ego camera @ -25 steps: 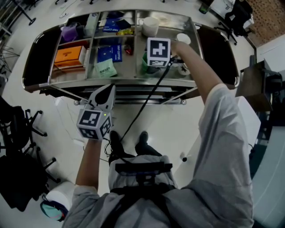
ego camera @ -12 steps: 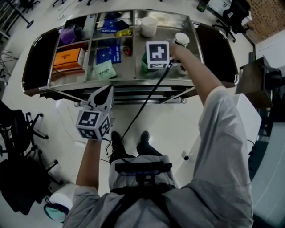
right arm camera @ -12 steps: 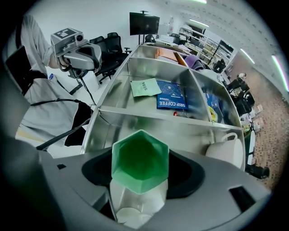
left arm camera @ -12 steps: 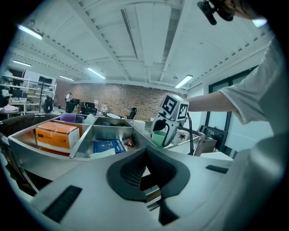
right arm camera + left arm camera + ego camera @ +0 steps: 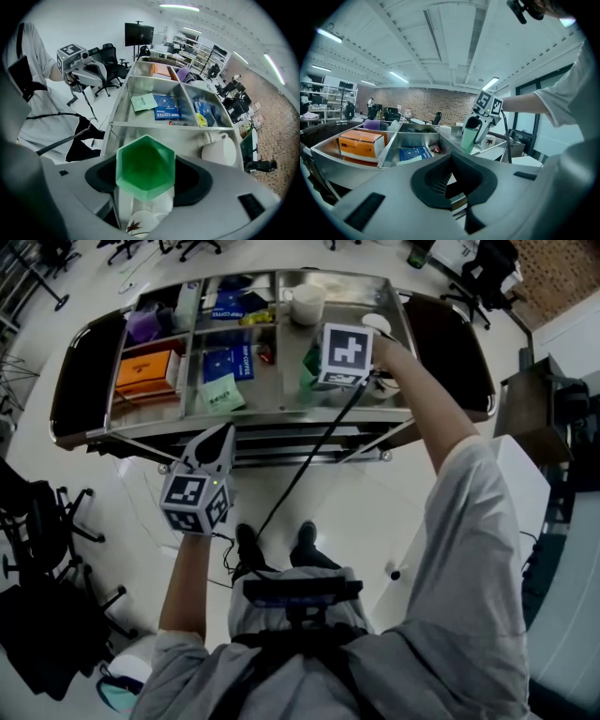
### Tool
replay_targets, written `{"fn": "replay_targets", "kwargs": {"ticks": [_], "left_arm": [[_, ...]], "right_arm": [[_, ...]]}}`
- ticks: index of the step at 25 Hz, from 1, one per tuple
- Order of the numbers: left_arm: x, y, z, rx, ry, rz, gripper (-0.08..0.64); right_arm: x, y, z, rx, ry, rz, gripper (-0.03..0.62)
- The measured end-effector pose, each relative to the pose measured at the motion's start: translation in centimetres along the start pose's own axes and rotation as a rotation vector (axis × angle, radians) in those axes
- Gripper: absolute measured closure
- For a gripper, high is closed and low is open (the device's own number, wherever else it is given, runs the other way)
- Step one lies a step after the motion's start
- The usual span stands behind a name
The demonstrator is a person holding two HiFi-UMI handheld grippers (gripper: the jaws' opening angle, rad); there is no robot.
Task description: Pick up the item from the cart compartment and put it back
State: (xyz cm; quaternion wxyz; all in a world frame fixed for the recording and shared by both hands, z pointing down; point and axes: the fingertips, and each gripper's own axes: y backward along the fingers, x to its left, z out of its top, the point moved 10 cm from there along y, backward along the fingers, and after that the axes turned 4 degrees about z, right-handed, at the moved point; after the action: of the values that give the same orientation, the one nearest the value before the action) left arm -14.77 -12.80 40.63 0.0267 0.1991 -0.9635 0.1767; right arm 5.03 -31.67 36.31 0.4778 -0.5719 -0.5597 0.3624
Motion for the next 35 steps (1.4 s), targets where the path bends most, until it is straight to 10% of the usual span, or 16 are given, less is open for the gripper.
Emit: {"fn": "replay_targets", "kwargs": {"ticks": [8, 19, 35], "left_arm": [[0.3, 1.0, 0.4, 0.008, -0.042, -0.007, 0.56], [1.6, 3.2, 0.5, -0.017, -0.07, -0.018, 0.56], [3.0, 6.0, -1.3, -0.082, -0.062, -0.014, 0.56]], "right_arm": [[2.8, 5.1, -1.0, -0.162, -0.123, -0.14, 0.27], [12.6, 11.2, -4.3, -0.697, -0.395, -0.437, 0.27], [26.5, 5.0, -6.4, -1.063, -0.771, -0.735, 0.268]]}}
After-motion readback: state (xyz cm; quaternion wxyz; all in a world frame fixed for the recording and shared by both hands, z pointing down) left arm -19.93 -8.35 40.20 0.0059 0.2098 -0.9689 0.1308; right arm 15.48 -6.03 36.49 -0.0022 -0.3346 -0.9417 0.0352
